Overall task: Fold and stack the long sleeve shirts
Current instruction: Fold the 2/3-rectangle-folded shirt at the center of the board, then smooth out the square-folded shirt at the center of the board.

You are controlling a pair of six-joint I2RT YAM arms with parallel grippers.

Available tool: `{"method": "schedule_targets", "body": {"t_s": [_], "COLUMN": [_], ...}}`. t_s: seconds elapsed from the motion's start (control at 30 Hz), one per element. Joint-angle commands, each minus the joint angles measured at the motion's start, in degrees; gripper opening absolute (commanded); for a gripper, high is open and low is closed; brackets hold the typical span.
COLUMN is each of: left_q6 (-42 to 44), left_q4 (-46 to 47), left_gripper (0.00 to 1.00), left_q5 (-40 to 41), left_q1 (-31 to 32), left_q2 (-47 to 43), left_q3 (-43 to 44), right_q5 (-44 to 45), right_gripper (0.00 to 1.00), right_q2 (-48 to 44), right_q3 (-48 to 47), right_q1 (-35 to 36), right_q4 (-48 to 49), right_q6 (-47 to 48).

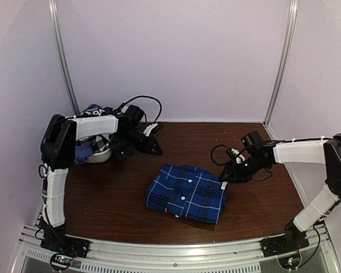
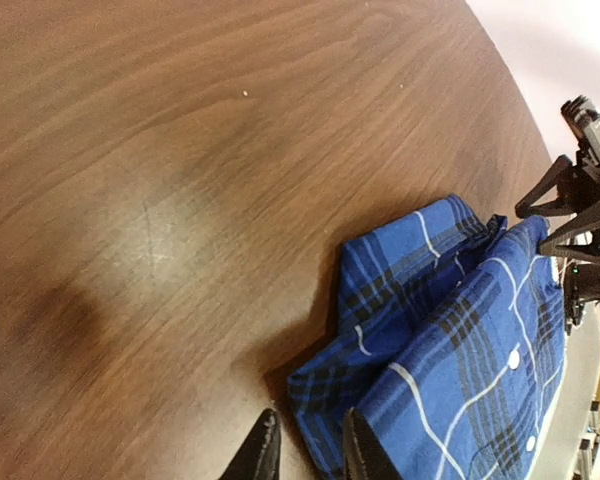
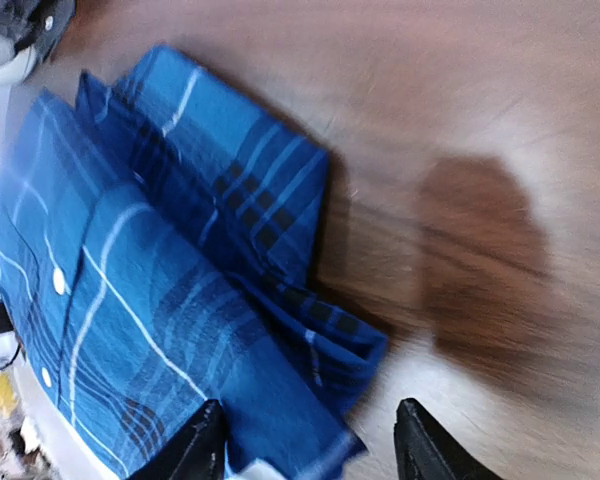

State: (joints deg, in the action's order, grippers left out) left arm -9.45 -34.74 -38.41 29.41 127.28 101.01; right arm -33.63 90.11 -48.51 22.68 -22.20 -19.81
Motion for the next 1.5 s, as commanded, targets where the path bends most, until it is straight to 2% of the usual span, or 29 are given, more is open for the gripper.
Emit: {"method": "schedule_targets", "body": {"t_s": [0.0, 0.2, 0.37, 0.6, 0.77, 0.87, 1.07, 1.3, 1.37, 1.47], "left_q6": [-5.41, -10.71, -14.32, -17.54, -17.75, -19.25, -20.59, -20.02, -19.63, -18.91], "left_q4": [13.62, 22.72, 31.87, 40.72, 45.79, 51.52, 56.55, 54.74, 54.0, 52.51], "left_gripper": [0.23, 0.24, 0.25, 0.23, 0.22, 0.22, 0.21, 0.21, 0.22, 0.22], "left_q5": [8.6, 9.49, 8.85, 9.74, 13.95, 13.78, 14.54, 16.96, 17.95, 19.94], "left_q1": [0.79, 5.89, 12.8, 15.92, 16.03, 16.11, 16.2, 16.27, 16.65, 17.74], "left_q2": [-14.68, -26.35, -28.3, -23.6, -21.91, -21.1, -19.56, -23.89, -25.82, -28.97], "left_q3": [-11.25, -26.57, -34.61, -39.79, -46.8, -51.94, -55.22, -54.02, -53.4, -52.26], "right_q5": [12.07, 7.01, 2.08, -2.47, -4.88, -6.29, -5.33, -1.86, -0.96, 1.26], "right_gripper": [0.61, 0.62, 0.61, 0.6, 0.6, 0.6, 0.6, 0.61, 0.64, 0.75], "right_q2": [-8.33, -16.91, -19.4, -12.81, -4.49, -0.11, 1.95, -8.5, -10.14, -9.93], "right_q3": [-2.53, -0.58, 3.14, 9.37, 10.44, 10.69, 10.63, 7.14, 4.54, 0.25], "right_q1": [-0.44, 1.0, 6.32, 8.9, 7.56, 5.9, 5.53, 5.51, 5.54, 5.54], "right_q4": [-4.01, -2.15, 5.29, 17.12, 21.99, 24.99, 21.92, 11.63, 9.38, 6.04], "right_q6": [0.8, -1.91, -7.05, -10.39, -8.05, -6.14, -2.53, -0.13, 0.8, 2.79]}}
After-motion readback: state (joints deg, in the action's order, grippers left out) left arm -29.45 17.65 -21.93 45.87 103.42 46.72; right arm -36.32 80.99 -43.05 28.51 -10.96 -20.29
